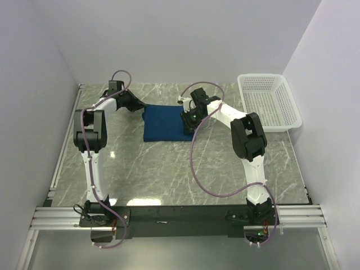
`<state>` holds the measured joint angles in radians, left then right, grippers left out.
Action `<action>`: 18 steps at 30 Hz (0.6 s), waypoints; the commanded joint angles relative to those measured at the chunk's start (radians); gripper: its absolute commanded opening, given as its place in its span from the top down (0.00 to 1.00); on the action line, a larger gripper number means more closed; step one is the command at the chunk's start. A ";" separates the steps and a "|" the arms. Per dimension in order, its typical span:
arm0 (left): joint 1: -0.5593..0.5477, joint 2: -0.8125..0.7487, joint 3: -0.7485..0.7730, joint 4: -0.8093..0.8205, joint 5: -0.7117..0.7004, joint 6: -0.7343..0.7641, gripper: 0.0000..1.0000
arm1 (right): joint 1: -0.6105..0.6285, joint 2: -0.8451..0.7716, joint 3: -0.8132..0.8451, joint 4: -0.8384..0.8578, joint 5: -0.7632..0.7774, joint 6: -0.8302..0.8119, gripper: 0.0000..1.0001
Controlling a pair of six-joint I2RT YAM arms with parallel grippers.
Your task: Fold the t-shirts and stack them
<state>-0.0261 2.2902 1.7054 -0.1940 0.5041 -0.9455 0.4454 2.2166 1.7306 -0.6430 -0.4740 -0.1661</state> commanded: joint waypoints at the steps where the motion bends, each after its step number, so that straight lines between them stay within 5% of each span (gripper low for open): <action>1: 0.018 -0.006 0.005 0.058 0.019 -0.027 0.94 | 0.012 0.025 0.034 -0.020 0.028 -0.015 0.65; 7: 0.023 -0.049 -0.013 0.039 -0.012 -0.015 0.70 | 0.016 0.018 0.029 -0.021 0.043 -0.024 0.64; 13: 0.074 -0.158 -0.020 -0.053 -0.130 0.094 0.69 | 0.015 -0.026 0.029 -0.032 0.052 -0.053 0.60; 18: 0.071 -0.341 -0.251 -0.059 -0.044 0.218 0.67 | 0.004 -0.176 -0.008 -0.049 0.106 -0.147 0.53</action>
<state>0.0582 2.1117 1.5620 -0.2379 0.4160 -0.8364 0.4538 2.1853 1.7306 -0.6689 -0.4160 -0.2340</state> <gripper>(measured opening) 0.325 0.458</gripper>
